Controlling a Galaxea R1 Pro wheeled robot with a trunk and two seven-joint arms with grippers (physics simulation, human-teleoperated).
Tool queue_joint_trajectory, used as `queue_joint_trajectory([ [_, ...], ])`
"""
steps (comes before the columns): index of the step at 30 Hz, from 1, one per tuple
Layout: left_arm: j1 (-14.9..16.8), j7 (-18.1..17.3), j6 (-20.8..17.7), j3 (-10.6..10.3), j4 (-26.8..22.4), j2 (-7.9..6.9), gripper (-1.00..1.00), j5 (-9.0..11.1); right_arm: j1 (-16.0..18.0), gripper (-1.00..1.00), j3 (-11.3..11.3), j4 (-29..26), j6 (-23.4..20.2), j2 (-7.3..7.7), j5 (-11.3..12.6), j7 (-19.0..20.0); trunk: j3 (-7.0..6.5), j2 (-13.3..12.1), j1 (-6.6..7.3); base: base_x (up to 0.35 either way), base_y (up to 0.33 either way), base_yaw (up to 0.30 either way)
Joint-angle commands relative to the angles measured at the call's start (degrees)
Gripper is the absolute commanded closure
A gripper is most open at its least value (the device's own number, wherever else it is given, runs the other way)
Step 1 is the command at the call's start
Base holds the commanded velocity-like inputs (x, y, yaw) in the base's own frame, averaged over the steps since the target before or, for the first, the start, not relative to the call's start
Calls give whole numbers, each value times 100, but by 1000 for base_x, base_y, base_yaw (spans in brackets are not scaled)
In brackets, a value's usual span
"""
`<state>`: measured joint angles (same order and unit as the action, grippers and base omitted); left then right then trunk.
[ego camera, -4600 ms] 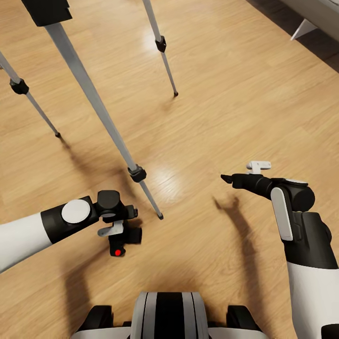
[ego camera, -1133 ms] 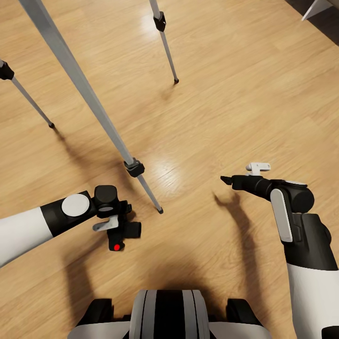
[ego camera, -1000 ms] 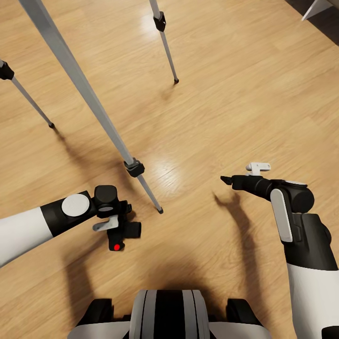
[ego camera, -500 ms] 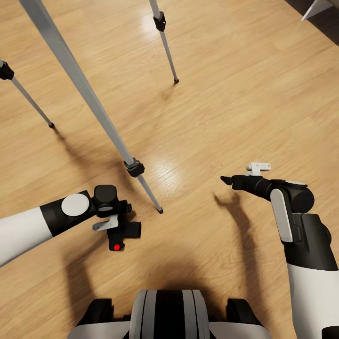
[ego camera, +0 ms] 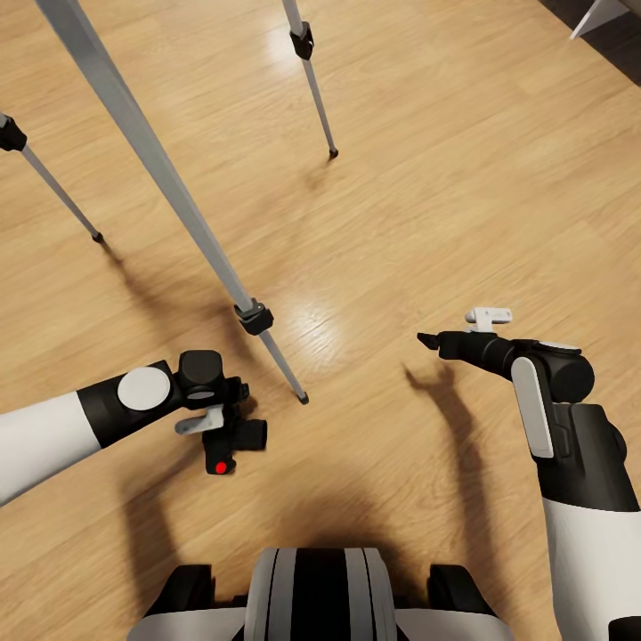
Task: Attach the digital camera to the camera tripod in the bedroom.
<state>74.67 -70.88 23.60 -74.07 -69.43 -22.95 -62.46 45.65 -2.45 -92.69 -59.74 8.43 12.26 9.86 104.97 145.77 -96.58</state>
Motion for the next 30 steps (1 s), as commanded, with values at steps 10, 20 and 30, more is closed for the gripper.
queue_joint_trajectory([
  [10, -4, 18, 26, 9, -9, 0, -100, -278, -1, -100, -2, -4, -26, 0, 4, 16, 3, 1, 1, 0, 0, 0],
  [20, -13, 25, 25, 14, -9, 1, -100, -330, 0, -100, 0, -4, -26, 0, 4, 16, 3, 1, 1, 0, 0, 0],
  [30, -20, 29, 24, 18, -9, 1, -100, -327, -2, -100, 6, -4, -26, 0, 4, 16, 3, 1, 1, 0, 0, 0],
])
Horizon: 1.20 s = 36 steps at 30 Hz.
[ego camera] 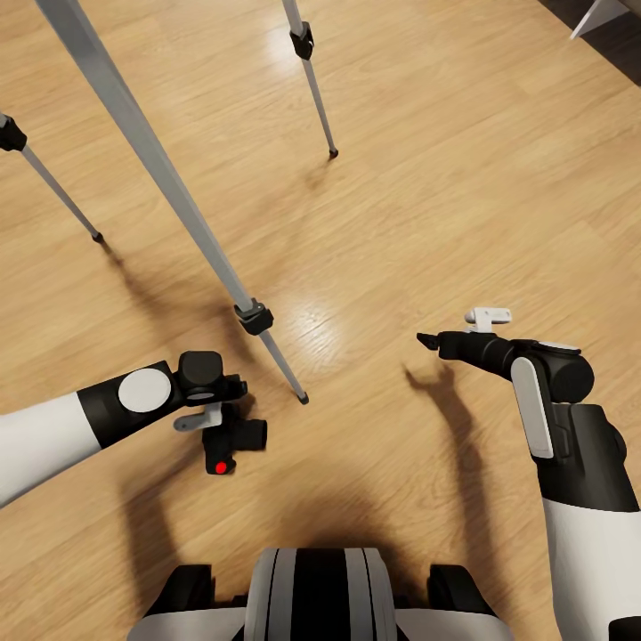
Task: Attach the digital camera to the camera tripod in the bedroom.
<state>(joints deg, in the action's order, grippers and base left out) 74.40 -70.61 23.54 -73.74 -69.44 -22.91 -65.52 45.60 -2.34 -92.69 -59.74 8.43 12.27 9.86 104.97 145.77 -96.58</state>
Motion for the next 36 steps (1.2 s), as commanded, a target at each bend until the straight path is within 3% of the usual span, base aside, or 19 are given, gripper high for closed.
queue_joint_trajectory([
  [1, 6, 2, 29, -14, -8, -3, -100, -16, 3, -100, -5, -4, -26, 0, 4, 16, 3, 1, 1, 0, 0, 0],
  [36, -143, 257, 29, -50, 279, 78, -100, -52, 2, -100, -4, -4, -26, 8, 4, 16, 3, 1, 1, 0, 0, 0],
])
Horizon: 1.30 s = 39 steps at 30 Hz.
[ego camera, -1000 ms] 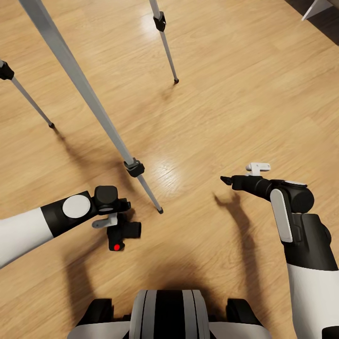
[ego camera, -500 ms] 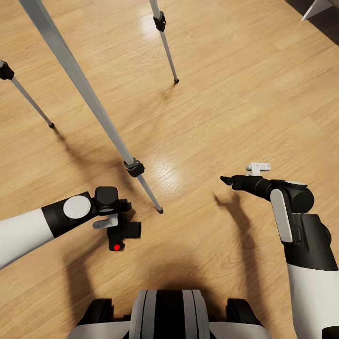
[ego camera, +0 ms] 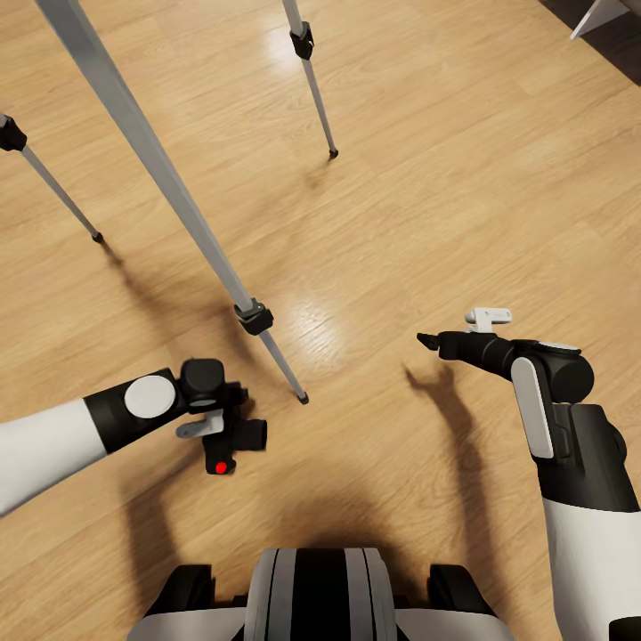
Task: Attach the digital camera to the camera tripod in the bedroom.
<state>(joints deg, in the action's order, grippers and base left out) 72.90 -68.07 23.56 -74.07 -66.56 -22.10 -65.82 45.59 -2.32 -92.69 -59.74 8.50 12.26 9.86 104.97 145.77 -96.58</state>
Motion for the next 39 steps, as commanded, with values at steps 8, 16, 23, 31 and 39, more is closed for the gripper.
queue_joint_trajectory([
  [8, -38, 27, 29, -23, 64, 31, -100, -28, 4, -100, -5, -4, -26, 1, 4, 16, 3, 1, 1, 0, 0, 0],
  [16, -87, 37, 29, -30, 92, 44, -100, -32, 3, -100, -5, -4, -26, 2, 4, 16, 3, 1, 1, 0, 0, 0],
  [23, -115, 38, 27, -29, 97, 46, -100, -32, 3, -100, -5, -4, -26, 2, 4, 16, 3, 1, 1, 0, 0, 0],
  [31, -132, 44, 28, -33, 112, 47, -100, -29, 3, -100, -12, -4, -26, 2, 4, 16, 3, 1, 1, 0, 0, 0],
  [39, -147, 47, 27, -36, 150, 48, 100, -36, 3, -100, -11, -4, -26, 2, 2, 16, 3, 1, 1, 0, 0, 0],
])
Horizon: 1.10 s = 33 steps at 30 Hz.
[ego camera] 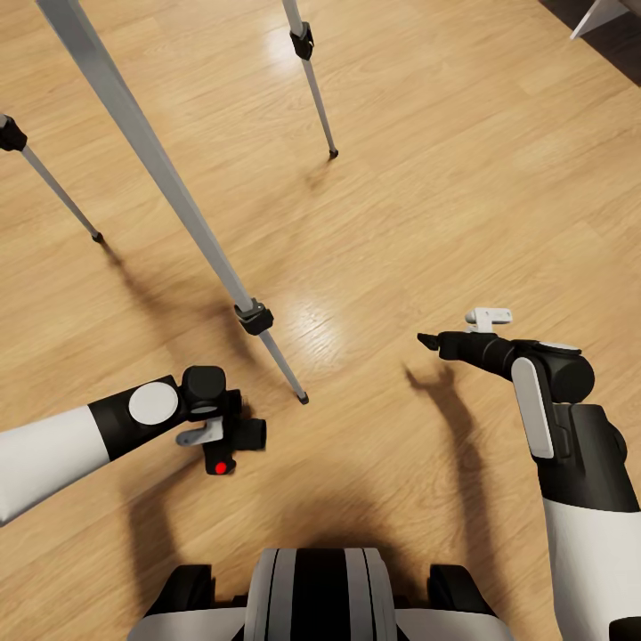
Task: Attach the digital camera to the camera tripod in the bedroom.
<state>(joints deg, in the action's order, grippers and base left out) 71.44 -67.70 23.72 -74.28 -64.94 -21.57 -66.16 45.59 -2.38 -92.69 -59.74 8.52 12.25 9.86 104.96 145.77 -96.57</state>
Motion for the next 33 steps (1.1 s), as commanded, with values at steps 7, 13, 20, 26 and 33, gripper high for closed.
queue_joint_trajectory([
  [7, -5, 12, 10, -14, -4, -3, 100, -109, -40, -100, -12, -4, -26, 0, 5, 16, 4, 1, -1, 0, 0, 0],
  [13, -21, 18, 11, -13, -2, 2, 100, -199, -67, -100, -15, -4, -26, 0, 6, 16, 4, 1, -1, 0, 0, 0],
  [20, -44, 19, 11, -7, -1, 2, 100, -229, -76, -100, -10, -4, -26, 0, 6, 16, 4, 1, -1, 0, 0, 0],
  [26, -43, 21, 5, 36, -43, -12, 100, -237, -81, -100, -2, -4, -26, 0, 6, 16, 4, 1, -1, 0, 0, 0],
  [33, -42, 18, -3, 53, -80, -23, 100, -235, -82, -100, -5, -4, -26, 0, 6, 16, 4, 1, -1, 0, 0, 0],
])
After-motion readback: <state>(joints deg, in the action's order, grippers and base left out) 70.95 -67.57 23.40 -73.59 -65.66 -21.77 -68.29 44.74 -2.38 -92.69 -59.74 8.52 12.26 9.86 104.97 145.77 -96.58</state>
